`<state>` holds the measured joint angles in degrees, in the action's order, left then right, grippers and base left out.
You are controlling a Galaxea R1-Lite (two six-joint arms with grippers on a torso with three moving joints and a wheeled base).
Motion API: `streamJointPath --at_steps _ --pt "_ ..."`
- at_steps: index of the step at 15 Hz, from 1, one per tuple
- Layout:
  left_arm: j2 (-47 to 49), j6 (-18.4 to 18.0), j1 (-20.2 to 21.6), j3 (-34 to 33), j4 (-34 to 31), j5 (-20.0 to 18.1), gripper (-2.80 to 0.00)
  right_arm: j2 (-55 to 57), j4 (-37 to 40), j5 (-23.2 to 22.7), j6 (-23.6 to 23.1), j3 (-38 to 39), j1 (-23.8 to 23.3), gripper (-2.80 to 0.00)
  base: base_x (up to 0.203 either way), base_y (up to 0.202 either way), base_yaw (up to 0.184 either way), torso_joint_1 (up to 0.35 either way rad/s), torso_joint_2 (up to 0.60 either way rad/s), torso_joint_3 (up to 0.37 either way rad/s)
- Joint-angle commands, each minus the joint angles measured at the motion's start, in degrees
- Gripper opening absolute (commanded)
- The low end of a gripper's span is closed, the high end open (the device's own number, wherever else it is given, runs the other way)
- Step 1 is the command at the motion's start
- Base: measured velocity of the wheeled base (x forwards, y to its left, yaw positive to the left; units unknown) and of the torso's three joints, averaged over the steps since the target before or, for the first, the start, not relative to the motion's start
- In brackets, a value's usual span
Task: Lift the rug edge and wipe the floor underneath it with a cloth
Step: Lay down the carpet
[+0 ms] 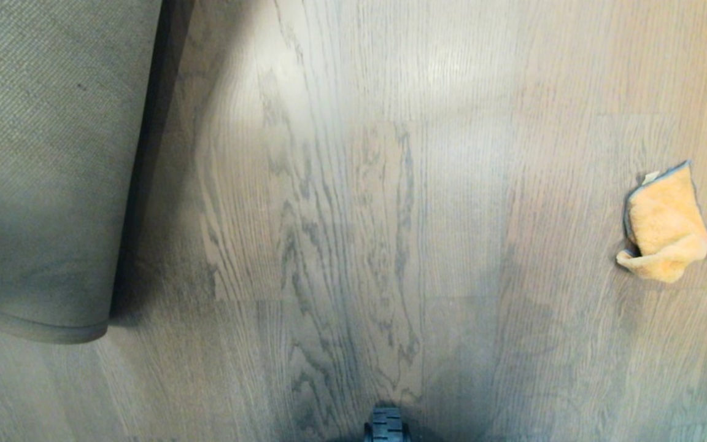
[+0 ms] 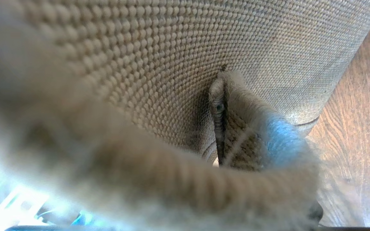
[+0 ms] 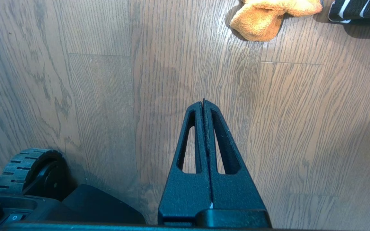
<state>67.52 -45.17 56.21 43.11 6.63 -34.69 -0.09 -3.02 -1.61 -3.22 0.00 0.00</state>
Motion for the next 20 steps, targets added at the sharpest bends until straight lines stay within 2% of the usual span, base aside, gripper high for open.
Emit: streamJointPath --at_steps 1,2,3,6,9,16,18,20 --pt "0.15 -0.10 -0.22 0.05 0.09 -0.43 -2.80 0.11 -0.05 -0.06 -0.03 0.00 0.00 -2.80 0.000 0.000 0.000 0.000 0.00 0.000" --pt "0.15 -0.10 -0.22 0.05 0.05 -0.97 -2.80 0.09 -0.05 -0.06 -0.03 0.00 0.00 -2.80 0.000 0.000 0.000 0.000 0.00 0.000" --pt "0.06 -0.10 -0.22 -0.04 0.05 -1.08 0.00 0.09 -0.05 -0.06 -0.03 0.00 0.00 -2.80 0.000 0.000 0.000 0.000 0.00 0.000" --pt "0.06 0.17 -0.22 -0.66 0.05 -1.52 0.00 0.09 -0.05 -0.06 -0.03 0.00 0.00 -2.80 0.000 0.000 0.000 0.000 0.00 0.000" --pt "-0.02 2.99 -0.22 -1.26 0.05 -5.15 0.00 0.15 -0.05 -0.06 -0.03 0.00 0.00 -2.80 0.000 0.000 0.000 0.000 0.00 0.000" --pt "-0.02 16.37 -0.08 -2.96 0.13 -18.25 0.00 0.09 -0.05 -0.06 -0.03 0.00 0.00 -2.80 0.000 0.000 0.000 0.000 0.00 0.000" --pt "-0.02 18.48 -0.23 -5.02 0.09 -22.27 0.00 0.16 -0.05 -0.06 -0.03 0.00 0.00 -2.80 0.000 0.000 0.000 0.000 0.00 0.000" --pt "-0.02 18.61 -0.65 -7.81 0.09 -25.07 0.00 0.09 -0.05 -0.06 -0.03 0.00 0.00 -2.80 0.000 0.000 0.000 0.000 0.00 0.000"
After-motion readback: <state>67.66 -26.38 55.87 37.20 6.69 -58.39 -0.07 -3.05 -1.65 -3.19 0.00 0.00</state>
